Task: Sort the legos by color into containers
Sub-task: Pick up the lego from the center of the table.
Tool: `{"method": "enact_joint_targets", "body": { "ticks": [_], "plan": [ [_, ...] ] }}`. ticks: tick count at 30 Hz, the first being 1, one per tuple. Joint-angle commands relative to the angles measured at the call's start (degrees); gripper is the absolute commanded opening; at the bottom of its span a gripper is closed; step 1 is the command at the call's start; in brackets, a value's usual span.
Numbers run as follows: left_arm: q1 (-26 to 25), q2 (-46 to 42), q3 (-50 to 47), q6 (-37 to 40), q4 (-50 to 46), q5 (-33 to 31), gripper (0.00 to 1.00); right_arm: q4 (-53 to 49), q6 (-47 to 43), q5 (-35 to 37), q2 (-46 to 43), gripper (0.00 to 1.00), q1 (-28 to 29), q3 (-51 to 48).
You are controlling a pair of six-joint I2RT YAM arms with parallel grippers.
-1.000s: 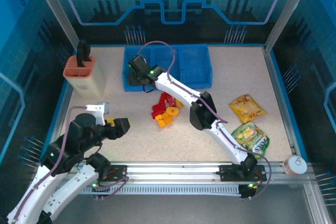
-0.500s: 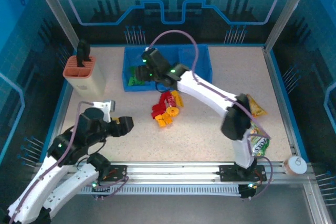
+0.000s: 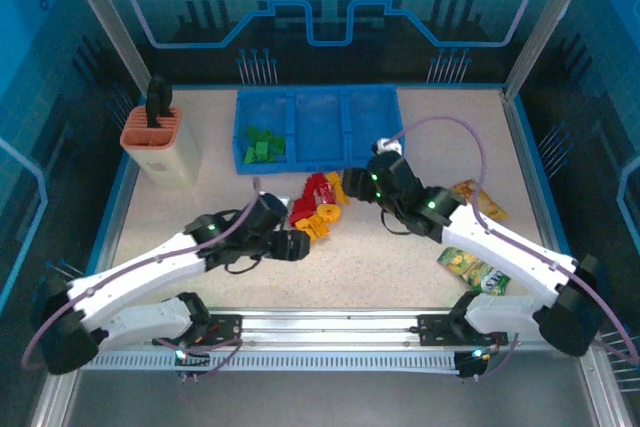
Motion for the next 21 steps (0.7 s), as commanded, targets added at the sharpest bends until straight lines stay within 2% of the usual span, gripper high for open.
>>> {"method": "enact_joint_targets", "body": {
  "ticks": [1,8,13,21],
  "plan": [
    [-0.62,5.93,0.88,-4.5,5.14,-1.15,0.75,0.86,4.43,2.29,-6.09,0.73,-0.9,-5.65],
    [-0.53,17.9,3.59,-5.05,8.46,-2.2,0.74,-0.36,7.76,3.21,-15.45,0.73,-1.4,-15.31],
    [-0.3,25.8,6.92,-4.94,7.51,-3.46,0.68,-0.78,9.38,3.28,-18.91,0.73,-1.6,-18.98],
    [1.97,30.95,9.15,-4.28,7.23,-4.1,0.58,-1.4,9.64,3.78,-21.18,0.73,-1.73,-20.74]
  ]
}}
